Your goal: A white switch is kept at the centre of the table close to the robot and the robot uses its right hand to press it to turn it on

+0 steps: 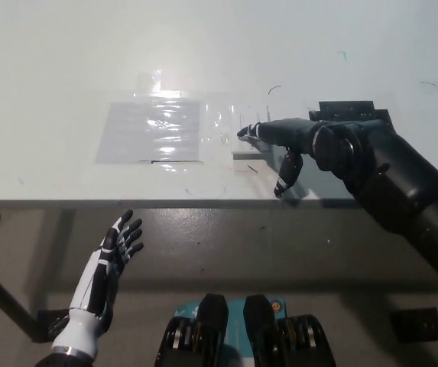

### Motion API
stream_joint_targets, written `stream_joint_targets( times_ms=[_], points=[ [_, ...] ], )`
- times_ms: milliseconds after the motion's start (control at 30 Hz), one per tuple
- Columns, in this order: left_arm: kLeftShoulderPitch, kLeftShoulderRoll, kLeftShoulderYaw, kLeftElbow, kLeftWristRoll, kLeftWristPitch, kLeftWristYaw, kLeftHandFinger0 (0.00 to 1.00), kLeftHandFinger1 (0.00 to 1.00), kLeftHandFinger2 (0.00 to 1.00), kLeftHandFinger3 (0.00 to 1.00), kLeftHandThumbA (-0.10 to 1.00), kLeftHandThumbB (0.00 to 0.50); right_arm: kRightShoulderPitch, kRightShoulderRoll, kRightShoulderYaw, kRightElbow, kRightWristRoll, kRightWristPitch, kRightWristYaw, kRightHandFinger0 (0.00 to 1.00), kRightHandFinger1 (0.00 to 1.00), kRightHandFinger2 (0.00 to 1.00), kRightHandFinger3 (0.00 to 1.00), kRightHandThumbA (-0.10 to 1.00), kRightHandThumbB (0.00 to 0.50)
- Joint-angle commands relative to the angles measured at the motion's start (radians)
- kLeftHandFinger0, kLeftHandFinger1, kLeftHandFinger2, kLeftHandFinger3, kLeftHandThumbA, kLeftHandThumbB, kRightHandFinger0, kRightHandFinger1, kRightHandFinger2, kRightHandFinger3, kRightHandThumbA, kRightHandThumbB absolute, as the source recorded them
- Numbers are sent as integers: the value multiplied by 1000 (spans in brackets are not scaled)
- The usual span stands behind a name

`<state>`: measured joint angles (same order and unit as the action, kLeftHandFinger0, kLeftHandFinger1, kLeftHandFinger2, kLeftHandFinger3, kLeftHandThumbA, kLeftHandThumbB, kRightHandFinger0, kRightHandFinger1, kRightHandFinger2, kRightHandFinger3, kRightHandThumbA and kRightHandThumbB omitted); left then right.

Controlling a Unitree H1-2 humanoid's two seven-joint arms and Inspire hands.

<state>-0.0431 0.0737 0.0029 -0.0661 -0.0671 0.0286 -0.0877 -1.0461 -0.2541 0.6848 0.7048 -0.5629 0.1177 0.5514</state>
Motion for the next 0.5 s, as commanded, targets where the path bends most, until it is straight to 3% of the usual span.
stream_joint_targets(
  times_ms=[0, 267, 367, 467],
  points=[
    [-8, -6, 0, -32, -18, -17, -8, 1000, 1000, 1000, 1000, 1000, 84, 3, 17, 29, -5, -33, -8, 59, 1000, 1000, 1000, 1000, 1000, 344],
    [-16, 2, -6, -29, 3, -18, -4, 1000, 1000, 1000, 1000, 1000, 67, -62, -46, -111, -122, 55, -4, 67, 1000, 1000, 1000, 1000, 1000, 343],
    [-24, -2, 0, -19, -11, -31, -6, 1000, 1000, 1000, 1000, 1000, 62, -97, -96, -266, -245, 155, 2, 59, 1000, 1000, 1000, 1000, 1000, 281],
    [-19, 9, -5, -20, 0, -24, -11, 1000, 1000, 1000, 1000, 1000, 78, -95, -115, -384, -321, 210, -18, 22, 1000, 1000, 1000, 1000, 1000, 318]
  ],
)
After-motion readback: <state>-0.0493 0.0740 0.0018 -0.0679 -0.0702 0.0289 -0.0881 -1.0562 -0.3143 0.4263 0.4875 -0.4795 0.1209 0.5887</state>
